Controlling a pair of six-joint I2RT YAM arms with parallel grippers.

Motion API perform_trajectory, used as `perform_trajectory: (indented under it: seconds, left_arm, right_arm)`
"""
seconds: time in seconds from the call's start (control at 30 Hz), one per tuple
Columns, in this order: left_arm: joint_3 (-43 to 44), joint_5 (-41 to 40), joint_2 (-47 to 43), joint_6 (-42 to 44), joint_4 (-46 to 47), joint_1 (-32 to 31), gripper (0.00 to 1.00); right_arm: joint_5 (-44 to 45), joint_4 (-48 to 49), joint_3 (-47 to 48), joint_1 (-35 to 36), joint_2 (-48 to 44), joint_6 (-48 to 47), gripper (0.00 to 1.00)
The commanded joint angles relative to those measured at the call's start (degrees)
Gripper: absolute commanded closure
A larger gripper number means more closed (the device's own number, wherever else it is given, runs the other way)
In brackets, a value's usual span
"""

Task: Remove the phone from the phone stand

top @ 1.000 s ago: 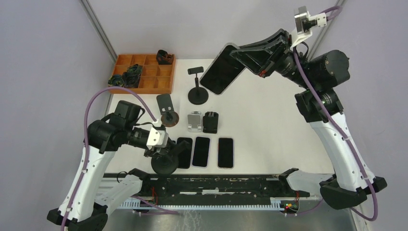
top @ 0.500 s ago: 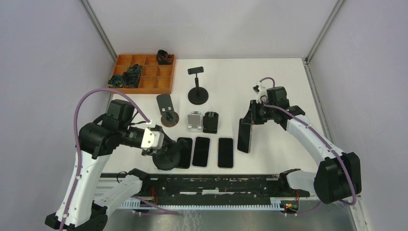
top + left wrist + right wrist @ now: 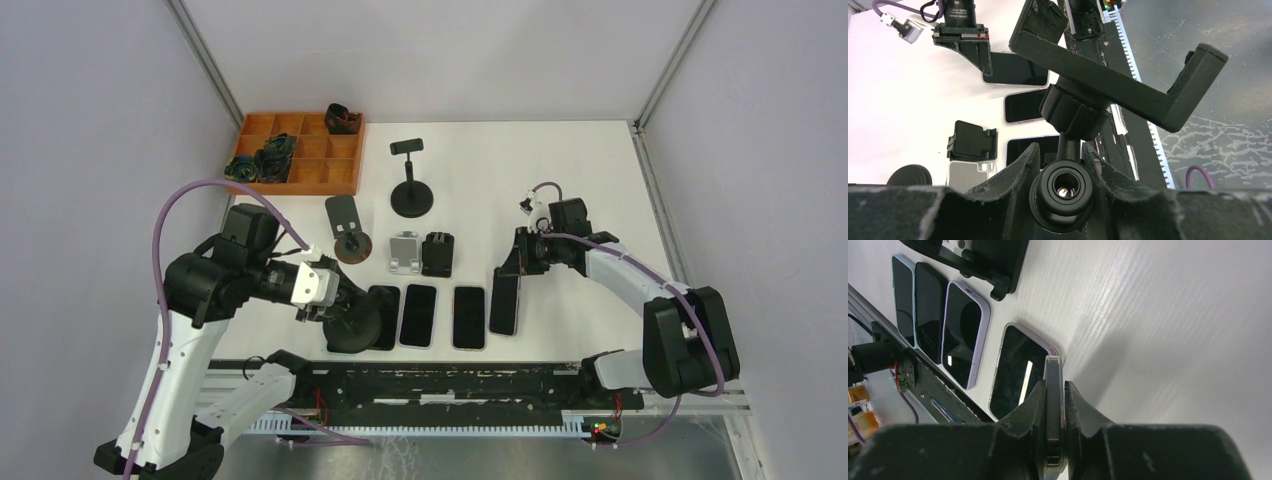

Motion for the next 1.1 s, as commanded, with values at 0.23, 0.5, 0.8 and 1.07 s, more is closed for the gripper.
perform_trajectory:
  seconds: [0.23,0.5,0.8,1.07]
  left_arm:
    - [1.05,4.7,-0.27,-1.99,5.11,-0.17,0.98]
    - [1.81,4.47,-0.23,-2.67,5.4,-0.17,0.98]
    - [0.68,4.77,0.66,-1.36,5.38,-0.14,0.98]
    - [0.7,5.33,2.21,0.92,3.98,-0.13,0.98]
  right_arm:
    - [9.45,4.05,-0.46,0.05,6.09,-3.61,0.57]
    - [19.82,2.51,2.22,0.08,-2.8,-1.76,0.19]
    - [2.06,4.48,17.98,11.86,-13.19,3.71,0.02]
    - [-12.19,34.15,16.88,27.05,-20.38,21.43,0.02]
